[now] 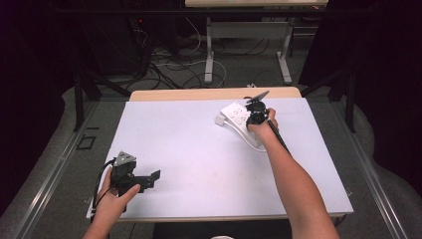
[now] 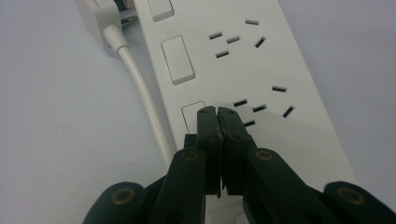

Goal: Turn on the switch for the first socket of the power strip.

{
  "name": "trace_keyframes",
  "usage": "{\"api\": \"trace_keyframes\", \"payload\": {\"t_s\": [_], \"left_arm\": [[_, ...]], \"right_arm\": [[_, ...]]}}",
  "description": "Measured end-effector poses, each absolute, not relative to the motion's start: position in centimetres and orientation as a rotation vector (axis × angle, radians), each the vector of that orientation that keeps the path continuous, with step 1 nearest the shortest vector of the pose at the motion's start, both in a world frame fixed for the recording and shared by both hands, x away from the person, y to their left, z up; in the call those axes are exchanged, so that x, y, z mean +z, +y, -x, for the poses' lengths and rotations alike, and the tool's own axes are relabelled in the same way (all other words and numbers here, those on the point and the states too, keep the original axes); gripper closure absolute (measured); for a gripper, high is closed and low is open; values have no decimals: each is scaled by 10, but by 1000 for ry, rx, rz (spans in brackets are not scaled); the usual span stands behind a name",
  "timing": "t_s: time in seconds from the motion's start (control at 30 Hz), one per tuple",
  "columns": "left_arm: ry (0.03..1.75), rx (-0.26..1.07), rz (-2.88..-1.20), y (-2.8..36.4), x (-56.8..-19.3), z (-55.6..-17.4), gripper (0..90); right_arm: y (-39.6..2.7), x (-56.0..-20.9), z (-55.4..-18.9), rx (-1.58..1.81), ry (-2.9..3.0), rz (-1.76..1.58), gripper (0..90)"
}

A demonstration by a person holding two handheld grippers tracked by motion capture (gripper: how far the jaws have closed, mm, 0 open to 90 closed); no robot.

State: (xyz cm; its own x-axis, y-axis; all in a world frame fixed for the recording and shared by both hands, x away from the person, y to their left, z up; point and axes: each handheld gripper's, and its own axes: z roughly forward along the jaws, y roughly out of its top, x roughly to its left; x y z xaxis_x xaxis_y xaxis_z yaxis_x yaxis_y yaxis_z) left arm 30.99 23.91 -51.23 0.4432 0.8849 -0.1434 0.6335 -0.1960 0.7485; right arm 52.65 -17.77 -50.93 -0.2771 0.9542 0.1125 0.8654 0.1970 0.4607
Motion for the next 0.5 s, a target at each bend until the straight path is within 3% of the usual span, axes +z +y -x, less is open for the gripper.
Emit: {"api": "trace_keyframes", "payload": {"t_s": [0.5], "left_arm": [[1277, 415, -1926, 239, -512, -310, 5]], "right_arm": [[-178, -510, -526, 662, 2272, -1738, 893]]}}
